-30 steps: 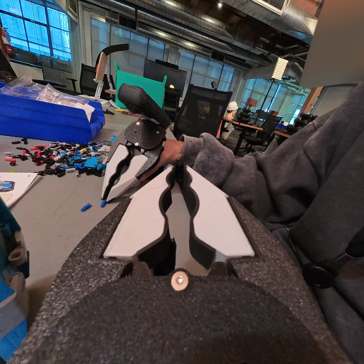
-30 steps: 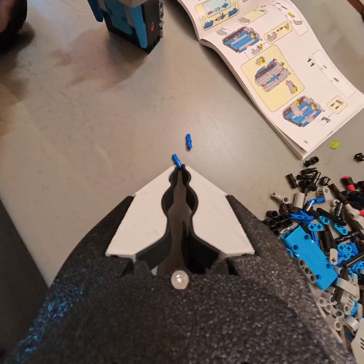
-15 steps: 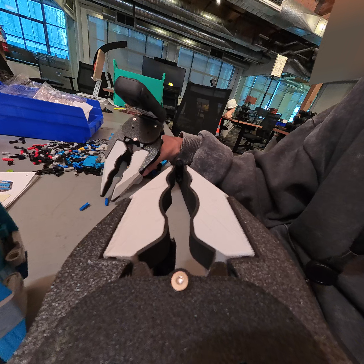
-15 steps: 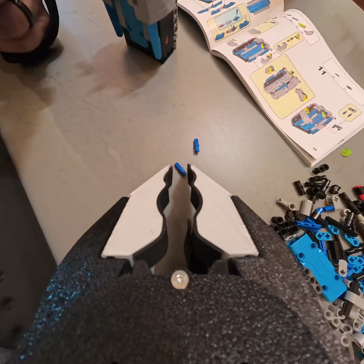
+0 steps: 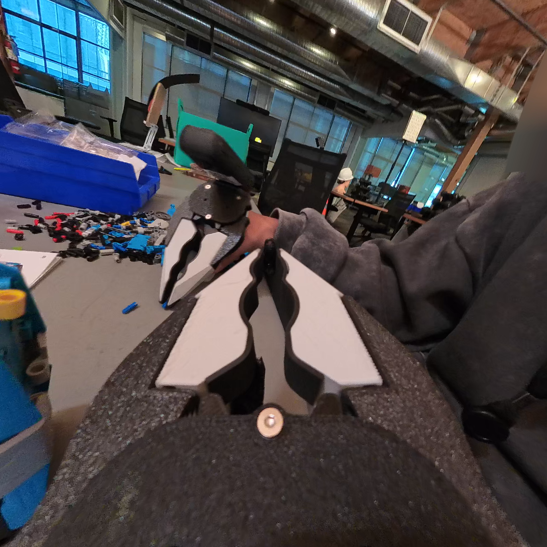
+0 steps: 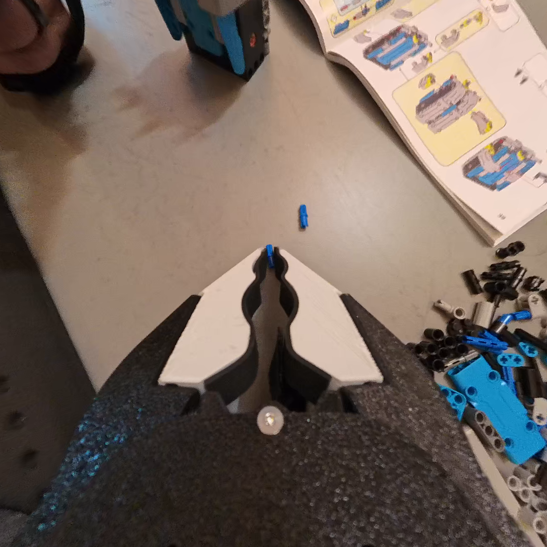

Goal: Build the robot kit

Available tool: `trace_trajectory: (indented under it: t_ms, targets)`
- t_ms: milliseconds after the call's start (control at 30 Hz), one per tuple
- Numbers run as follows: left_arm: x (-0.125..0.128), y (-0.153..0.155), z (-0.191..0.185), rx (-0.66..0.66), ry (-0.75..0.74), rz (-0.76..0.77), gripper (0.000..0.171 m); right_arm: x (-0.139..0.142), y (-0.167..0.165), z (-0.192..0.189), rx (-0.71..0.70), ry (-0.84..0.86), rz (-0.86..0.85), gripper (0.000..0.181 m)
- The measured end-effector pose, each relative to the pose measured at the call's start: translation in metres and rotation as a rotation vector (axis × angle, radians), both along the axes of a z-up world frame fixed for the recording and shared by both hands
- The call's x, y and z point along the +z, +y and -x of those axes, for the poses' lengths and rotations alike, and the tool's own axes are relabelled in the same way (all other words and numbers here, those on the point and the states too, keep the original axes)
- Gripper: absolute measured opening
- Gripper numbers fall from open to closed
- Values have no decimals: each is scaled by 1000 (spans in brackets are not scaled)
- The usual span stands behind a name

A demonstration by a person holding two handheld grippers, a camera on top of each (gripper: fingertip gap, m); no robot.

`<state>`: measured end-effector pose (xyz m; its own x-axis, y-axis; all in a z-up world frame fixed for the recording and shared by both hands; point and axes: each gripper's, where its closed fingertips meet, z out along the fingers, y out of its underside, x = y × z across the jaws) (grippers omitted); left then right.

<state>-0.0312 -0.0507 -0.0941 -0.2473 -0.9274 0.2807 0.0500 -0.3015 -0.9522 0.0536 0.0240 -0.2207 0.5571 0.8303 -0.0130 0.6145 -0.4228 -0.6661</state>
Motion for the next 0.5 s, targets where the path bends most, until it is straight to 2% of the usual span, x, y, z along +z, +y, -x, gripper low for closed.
trace_trajectory:
  t_ms: [33, 100, 200, 233, 367, 433, 500]
  targets:
    - [1, 3, 1, 0, -4, 26, 7, 9, -1, 5, 7, 25, -44, 4]
    - [1, 7, 3, -2, -11, 70, 7, 51, -7, 27, 28, 159, -188, 4]
    - [0, 11, 3, 1, -6, 94, 7, 113, -26, 56, 51, 254, -499, 4]
    - [-1, 12, 3, 4, 1, 96, 7, 120, -35, 66, 73, 254, -564, 4]
    - [-6, 22, 2, 78, 36, 60, 7, 117, -48, 83, 79, 186, -760, 3]
    - [-9, 27, 3, 120, 61, 14, 7, 116, -47, 82, 52, 175, -748, 4]
    - [-11, 24, 1, 123, 80, -43, 7, 121, -49, 85, 58, 262, -699, 4]
